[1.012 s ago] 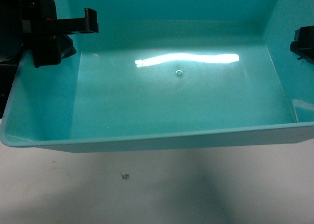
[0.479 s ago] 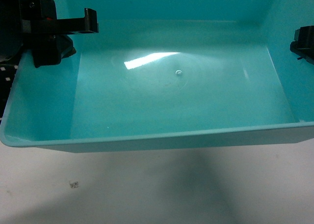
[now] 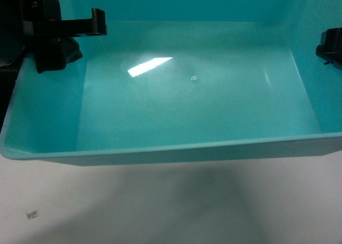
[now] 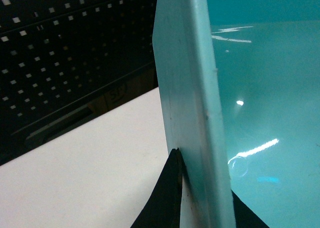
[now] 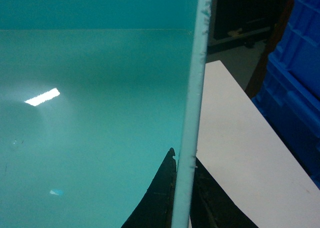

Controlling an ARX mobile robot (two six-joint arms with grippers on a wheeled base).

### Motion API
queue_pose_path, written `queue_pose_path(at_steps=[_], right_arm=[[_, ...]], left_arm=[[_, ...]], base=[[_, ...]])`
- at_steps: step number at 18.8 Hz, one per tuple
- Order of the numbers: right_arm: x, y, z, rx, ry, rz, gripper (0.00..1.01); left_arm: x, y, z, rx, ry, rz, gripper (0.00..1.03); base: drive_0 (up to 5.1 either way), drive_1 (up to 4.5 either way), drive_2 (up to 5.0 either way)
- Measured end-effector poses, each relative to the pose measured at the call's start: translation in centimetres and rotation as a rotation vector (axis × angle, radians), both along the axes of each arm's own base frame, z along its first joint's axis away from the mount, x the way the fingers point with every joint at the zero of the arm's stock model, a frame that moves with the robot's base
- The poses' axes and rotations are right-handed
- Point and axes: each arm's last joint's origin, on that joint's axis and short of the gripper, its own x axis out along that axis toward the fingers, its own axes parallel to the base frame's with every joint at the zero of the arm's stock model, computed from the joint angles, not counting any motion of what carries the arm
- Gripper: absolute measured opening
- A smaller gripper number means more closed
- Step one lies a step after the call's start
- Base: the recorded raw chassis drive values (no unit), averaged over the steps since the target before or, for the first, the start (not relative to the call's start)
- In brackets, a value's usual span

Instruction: Stack blue boxes stably on right

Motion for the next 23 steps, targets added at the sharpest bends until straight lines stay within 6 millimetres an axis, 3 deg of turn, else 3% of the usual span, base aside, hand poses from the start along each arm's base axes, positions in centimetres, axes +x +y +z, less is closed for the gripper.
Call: queue_pose_path(at_steps=[23], right_arm=[[0.0, 0.0, -0.01, 0.0, 0.001, 0.0, 0.07]], left_arm=[[0.0, 0.0, -0.01, 0.001, 0.0, 0.0, 0.05]], base=[[-1.6, -1.58, -1.6]])
